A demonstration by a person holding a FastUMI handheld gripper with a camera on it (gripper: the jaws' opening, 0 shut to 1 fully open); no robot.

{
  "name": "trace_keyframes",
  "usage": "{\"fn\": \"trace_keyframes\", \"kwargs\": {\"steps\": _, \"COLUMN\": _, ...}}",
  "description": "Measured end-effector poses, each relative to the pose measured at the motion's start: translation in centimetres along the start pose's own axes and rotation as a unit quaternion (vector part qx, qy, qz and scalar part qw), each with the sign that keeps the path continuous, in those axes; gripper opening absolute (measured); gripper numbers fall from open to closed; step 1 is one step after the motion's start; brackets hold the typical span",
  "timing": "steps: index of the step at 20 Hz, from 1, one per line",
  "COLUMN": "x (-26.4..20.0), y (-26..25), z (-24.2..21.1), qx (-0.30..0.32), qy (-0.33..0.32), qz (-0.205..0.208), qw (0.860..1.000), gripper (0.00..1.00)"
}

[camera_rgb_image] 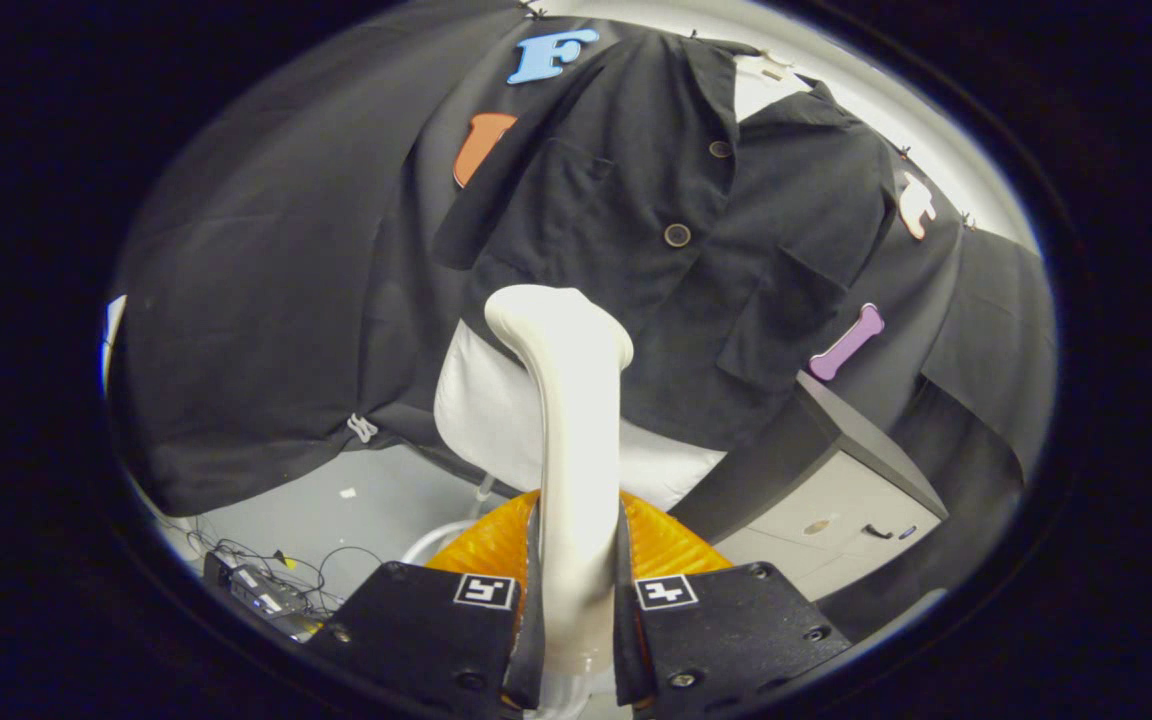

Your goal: Iron the clothes twice with a garment steamer, once on the left side and once on the right side.

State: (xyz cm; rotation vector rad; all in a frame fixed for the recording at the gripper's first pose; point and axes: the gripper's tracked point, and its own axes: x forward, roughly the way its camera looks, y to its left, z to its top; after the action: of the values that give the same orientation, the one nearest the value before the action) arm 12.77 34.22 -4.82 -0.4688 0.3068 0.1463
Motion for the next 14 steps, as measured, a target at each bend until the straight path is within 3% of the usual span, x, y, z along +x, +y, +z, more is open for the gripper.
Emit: {"fn": "trace_keyframes", "kwargs": {"steps": 14, "x": -4.3, "y": -11.3, "z": -3.5, "qx": 0.065, "qy": 0.020, "qz": -0.029, "qw": 0.997, "gripper": 0.30}}
